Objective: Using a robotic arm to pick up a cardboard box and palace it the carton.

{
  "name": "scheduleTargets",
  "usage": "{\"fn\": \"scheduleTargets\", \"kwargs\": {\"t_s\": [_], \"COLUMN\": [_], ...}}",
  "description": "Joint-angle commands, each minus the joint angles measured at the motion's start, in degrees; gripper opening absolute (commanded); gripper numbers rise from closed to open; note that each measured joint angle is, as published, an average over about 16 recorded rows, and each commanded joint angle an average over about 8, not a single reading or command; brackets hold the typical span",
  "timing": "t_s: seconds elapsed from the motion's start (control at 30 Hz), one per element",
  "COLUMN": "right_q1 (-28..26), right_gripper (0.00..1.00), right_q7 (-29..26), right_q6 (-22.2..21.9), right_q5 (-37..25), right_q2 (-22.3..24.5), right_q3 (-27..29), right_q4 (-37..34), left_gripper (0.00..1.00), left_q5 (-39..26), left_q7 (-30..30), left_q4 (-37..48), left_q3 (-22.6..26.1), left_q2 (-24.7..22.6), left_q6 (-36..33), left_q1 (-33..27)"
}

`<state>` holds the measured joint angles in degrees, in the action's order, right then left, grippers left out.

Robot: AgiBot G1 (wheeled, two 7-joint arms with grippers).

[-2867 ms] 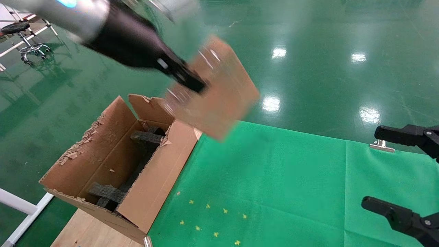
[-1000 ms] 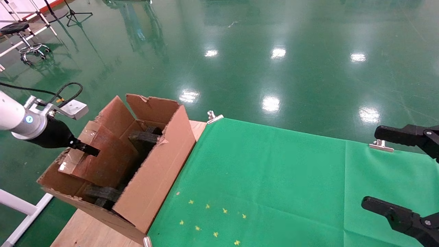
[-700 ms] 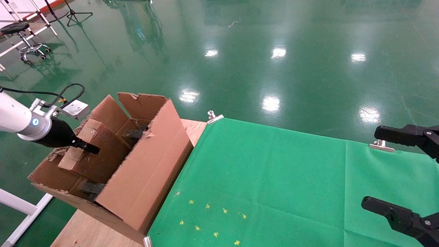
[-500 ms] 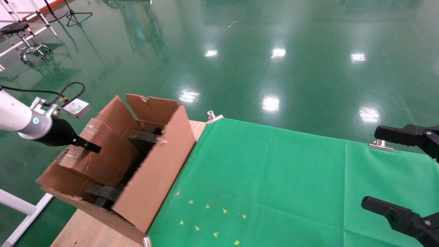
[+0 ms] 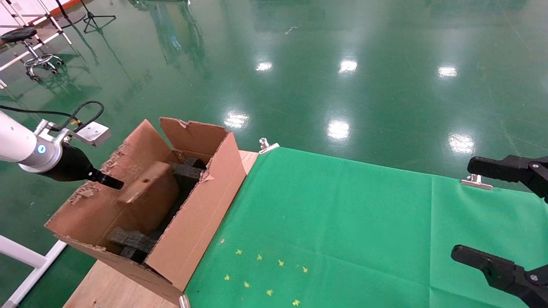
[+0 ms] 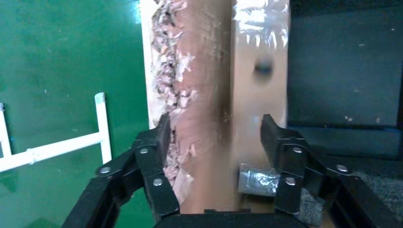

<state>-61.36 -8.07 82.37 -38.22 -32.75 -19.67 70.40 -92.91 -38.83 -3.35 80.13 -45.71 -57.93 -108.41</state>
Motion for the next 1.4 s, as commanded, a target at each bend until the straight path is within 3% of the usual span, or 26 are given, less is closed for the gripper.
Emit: {"fn": "scheduleTargets", "kwargs": {"t_s": [0.03, 0.33, 0.6, 0.9, 1.17, 1.4], "right_q1": [0.0, 0.0, 0.0, 0.02, 0.02, 0.02], "right_gripper": [1.0, 1.0, 1.0, 1.0, 1.0, 1.0], "right_q7": [0.0, 0.0, 0.0, 0.0, 0.0, 0.0], "right_q6": [0.0, 0.0, 0.0, -0.02, -0.02, -0.02], "right_q5": [0.0, 0.0, 0.0, 0.02, 0.02, 0.02], "right_q2": [0.0, 0.0, 0.0, 0.01, 0.01, 0.01], "right_q3": [0.0, 0.0, 0.0, 0.0, 0.0, 0.0], "right_q4": [0.0, 0.0, 0.0, -0.02, -0.02, -0.02], "left_gripper": [1.0, 1.0, 1.0, 1.0, 1.0, 1.0], "left_q5": [-0.04, 1.58, 7.07, 9.52, 10.19, 14.76], "left_q7": [-0.02, 1.75, 2.89, 0.94, 2.0, 4.85], "left_q4": [-0.03, -2.93, -15.03, -25.42, -24.96, -30.19], "left_q3": [0.02, -1.14, -4.86, -6.21, -7.55, -13.83], "left_q2": [0.03, 0.34, 3.75, 6.6, 6.39, 6.93], "left_q6": [-0.07, -1.25, -7.61, -12.54, -12.23, -14.07], "left_q1": [-0.04, -2.37, -9.0, -12.25, -10.17, -3.95]}}
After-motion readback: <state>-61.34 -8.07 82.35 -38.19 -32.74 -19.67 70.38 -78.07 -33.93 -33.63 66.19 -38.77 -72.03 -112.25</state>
